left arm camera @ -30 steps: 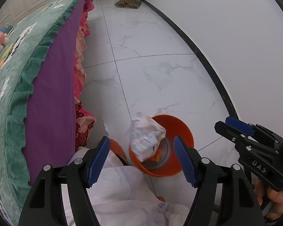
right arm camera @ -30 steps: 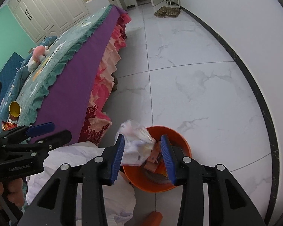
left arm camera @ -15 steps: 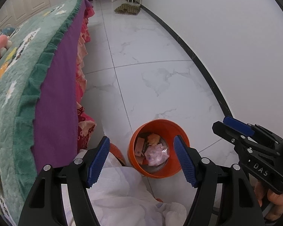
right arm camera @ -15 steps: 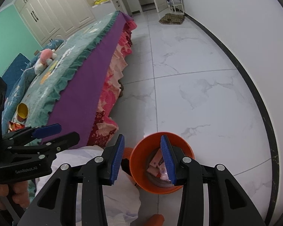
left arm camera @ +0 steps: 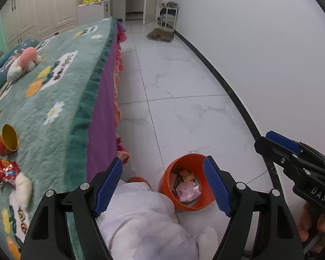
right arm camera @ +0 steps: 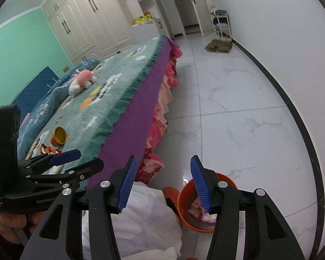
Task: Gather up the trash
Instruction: 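Open the left tool then the right tool over the bin, then move both tools back over the bed toward the red snack bag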
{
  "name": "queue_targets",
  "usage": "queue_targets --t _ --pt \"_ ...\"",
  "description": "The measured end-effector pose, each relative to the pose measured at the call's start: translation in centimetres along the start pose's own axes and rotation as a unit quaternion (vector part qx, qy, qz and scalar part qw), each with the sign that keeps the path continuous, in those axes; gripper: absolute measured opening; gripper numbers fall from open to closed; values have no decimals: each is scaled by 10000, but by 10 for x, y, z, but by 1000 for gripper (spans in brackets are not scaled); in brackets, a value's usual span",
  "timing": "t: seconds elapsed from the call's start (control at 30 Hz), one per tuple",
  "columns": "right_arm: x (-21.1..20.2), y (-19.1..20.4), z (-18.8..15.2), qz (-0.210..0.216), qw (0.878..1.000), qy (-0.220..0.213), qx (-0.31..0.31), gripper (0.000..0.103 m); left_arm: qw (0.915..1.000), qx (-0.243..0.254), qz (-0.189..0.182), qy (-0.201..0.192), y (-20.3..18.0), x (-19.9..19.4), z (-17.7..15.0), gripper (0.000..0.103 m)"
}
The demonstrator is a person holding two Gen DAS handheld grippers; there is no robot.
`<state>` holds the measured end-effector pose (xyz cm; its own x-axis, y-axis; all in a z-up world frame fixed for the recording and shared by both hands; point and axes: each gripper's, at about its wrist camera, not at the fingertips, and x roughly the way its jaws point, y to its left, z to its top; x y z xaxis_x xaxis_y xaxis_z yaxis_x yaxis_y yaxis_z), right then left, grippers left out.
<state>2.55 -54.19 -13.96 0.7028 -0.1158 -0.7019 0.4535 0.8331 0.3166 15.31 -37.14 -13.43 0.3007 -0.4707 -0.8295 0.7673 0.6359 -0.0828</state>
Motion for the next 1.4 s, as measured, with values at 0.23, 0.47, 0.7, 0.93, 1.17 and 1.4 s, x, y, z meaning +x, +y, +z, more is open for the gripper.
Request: queue_targets --t 0.23,0.47,0.7,0.93,1.17,1.4 --pt "-13 37 1 237 9993 -91 -258 56 9989 -287 232 -289 22 -37 -12 77" --pt "-13 91 -1 587 9962 -91 -636 58 9951 -671 520 -503 63 -70 -31 77" --pt "1 156 -3 958 9898 -13 -1055 58 9889 -1082 800 -634 111 -101 -53 77" --pt "24 225 -8 1280 9797 194 -1529 58 9803 -1497 1070 -723 160 -121 -73 82" --pt "58 284 -14 1503 9690 477 -1904 58 9709 -1922 1280 -640 213 -128 -92 82" --pt "95 328 -20 1627 9590 801 -2179 58 9635 -2247 1364 -510 255 -122 -105 82"
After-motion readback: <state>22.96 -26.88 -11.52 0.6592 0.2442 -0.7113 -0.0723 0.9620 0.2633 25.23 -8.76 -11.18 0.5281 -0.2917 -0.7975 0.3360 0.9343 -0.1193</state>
